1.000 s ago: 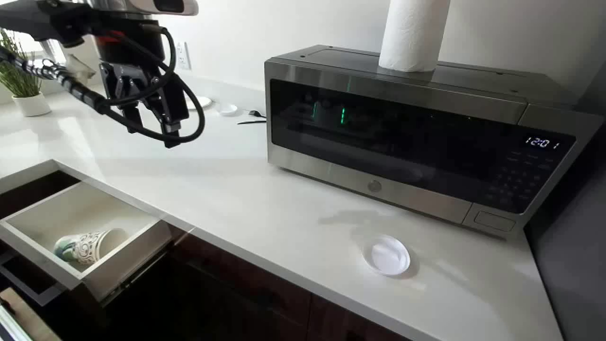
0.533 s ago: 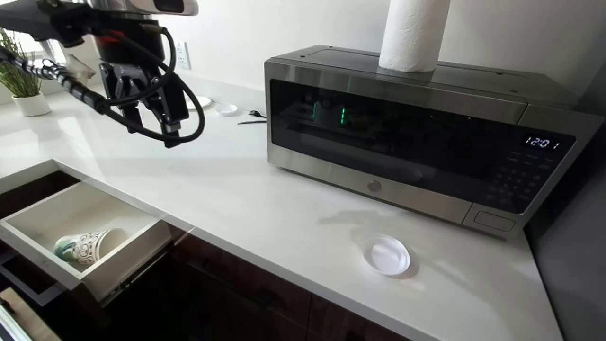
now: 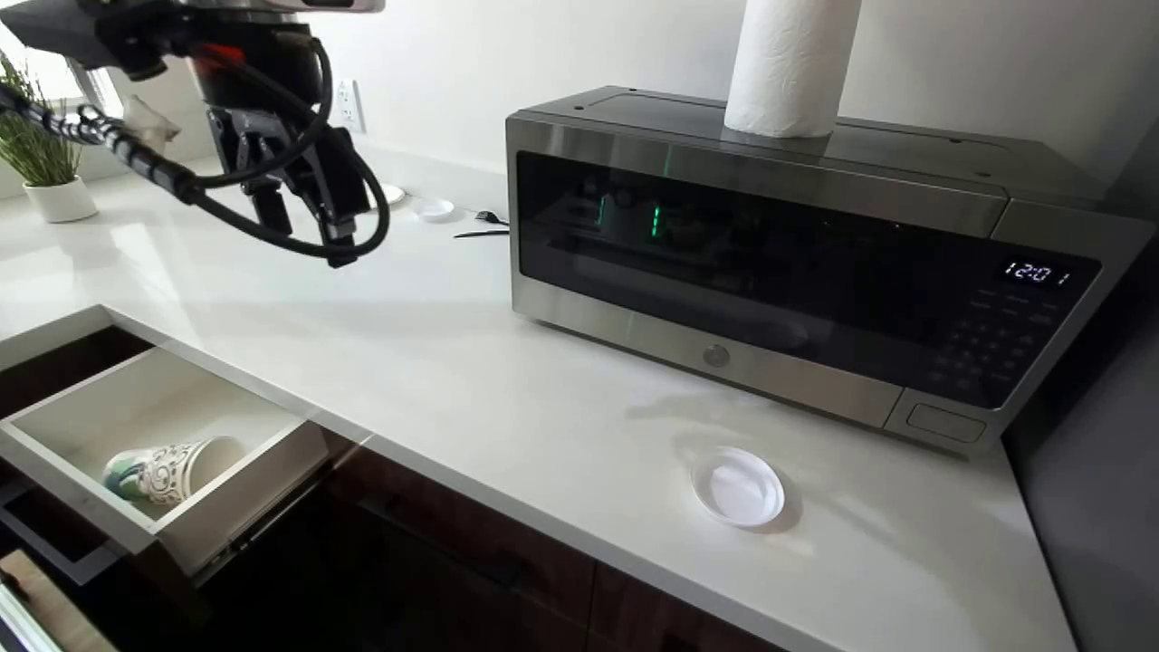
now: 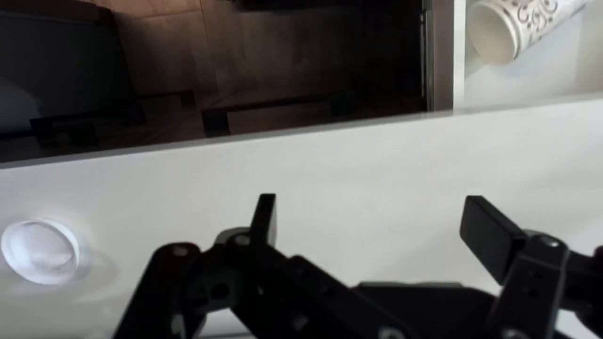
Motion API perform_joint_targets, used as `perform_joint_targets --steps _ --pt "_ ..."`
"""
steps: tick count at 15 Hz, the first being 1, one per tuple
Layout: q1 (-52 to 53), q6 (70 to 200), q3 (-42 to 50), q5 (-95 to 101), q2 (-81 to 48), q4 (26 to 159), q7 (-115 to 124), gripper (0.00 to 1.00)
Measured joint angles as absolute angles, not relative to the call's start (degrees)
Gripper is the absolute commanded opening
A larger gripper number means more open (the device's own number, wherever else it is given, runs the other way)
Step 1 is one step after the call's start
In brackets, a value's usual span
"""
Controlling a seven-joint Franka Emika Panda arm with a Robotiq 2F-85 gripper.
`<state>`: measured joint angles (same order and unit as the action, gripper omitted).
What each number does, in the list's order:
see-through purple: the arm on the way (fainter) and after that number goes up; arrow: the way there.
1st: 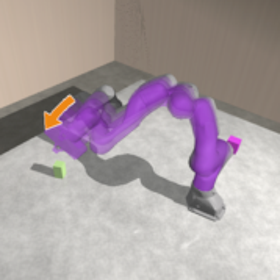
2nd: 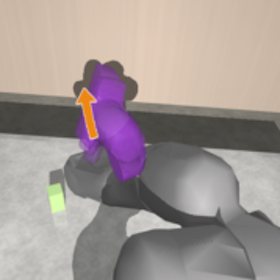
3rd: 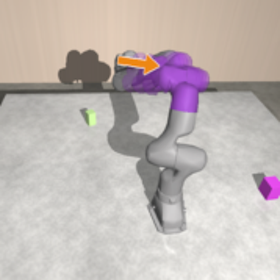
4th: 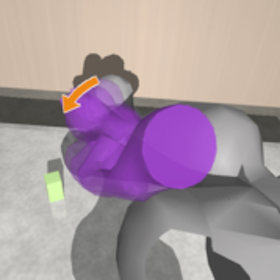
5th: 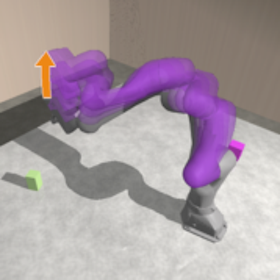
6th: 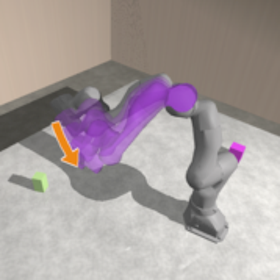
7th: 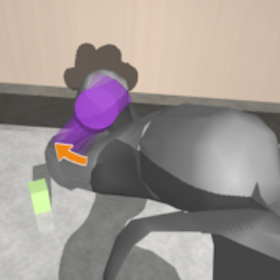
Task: Put the paper towel roll on the counter.
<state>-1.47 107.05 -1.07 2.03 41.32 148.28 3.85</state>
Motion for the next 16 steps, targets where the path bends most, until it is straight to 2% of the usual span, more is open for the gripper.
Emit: perform_joint_targets --steps 3,11,16 --pt "-3.06 111.03 -1.80 2.03 39.32 141.55 9.24 1.00" --pt "-9.94 112.32 -1.14 2.19 29.40 112.58 21.08 1.00" --pt "-10.70 112.25 -0.96 2.20 26.73 109.35 22.04 1.00"
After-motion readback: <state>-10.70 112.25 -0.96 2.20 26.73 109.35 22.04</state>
